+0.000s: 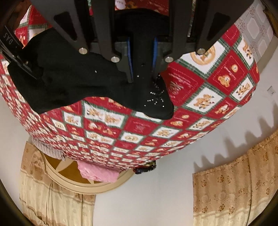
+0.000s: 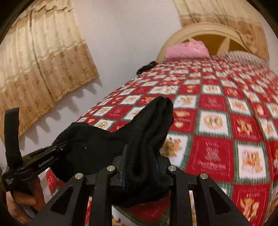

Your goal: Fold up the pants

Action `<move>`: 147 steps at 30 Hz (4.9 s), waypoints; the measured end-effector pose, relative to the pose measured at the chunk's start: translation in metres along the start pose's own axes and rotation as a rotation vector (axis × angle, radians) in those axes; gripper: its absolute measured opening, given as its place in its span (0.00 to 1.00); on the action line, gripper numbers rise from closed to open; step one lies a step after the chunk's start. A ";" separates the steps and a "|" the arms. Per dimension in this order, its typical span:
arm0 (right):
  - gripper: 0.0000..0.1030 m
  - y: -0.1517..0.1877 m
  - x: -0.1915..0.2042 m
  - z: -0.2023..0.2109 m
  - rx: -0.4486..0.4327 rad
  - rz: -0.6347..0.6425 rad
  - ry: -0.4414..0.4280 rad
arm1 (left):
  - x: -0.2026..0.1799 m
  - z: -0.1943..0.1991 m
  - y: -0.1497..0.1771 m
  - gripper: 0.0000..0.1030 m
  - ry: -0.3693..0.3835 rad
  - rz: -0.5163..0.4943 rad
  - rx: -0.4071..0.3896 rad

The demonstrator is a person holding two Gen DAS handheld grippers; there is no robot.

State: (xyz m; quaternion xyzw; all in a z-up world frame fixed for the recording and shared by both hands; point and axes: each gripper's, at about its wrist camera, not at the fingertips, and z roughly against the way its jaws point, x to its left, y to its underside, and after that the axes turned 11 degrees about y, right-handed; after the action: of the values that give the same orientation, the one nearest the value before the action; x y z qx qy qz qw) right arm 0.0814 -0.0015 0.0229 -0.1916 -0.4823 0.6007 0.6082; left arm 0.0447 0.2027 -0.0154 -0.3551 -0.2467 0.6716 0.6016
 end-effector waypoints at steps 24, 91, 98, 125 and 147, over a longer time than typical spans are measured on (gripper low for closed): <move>0.47 0.019 -0.027 -0.041 0.181 -0.066 0.083 | 0.002 -0.029 0.036 0.33 -0.092 -0.043 0.019; 0.27 0.029 -0.010 -0.019 0.100 0.045 0.025 | 0.056 -0.031 -0.034 0.34 -0.129 -0.082 0.056; 0.27 0.028 -0.012 -0.020 0.101 0.038 0.020 | 0.094 0.006 -0.023 0.34 -0.124 0.079 -0.021; 0.36 0.021 0.001 0.050 -0.029 -0.066 0.110 | 0.004 0.031 0.065 0.58 -0.100 -0.017 -0.016; 0.65 0.051 0.036 0.177 -0.296 -0.020 0.152 | -0.045 0.115 0.081 1.00 -0.120 -0.116 -0.178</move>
State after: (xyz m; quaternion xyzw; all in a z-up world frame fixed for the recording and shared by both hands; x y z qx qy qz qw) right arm -0.0980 -0.0190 0.0758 -0.3193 -0.5201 0.5007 0.6139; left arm -0.0943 0.1567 0.0031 -0.3515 -0.3611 0.6310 0.5899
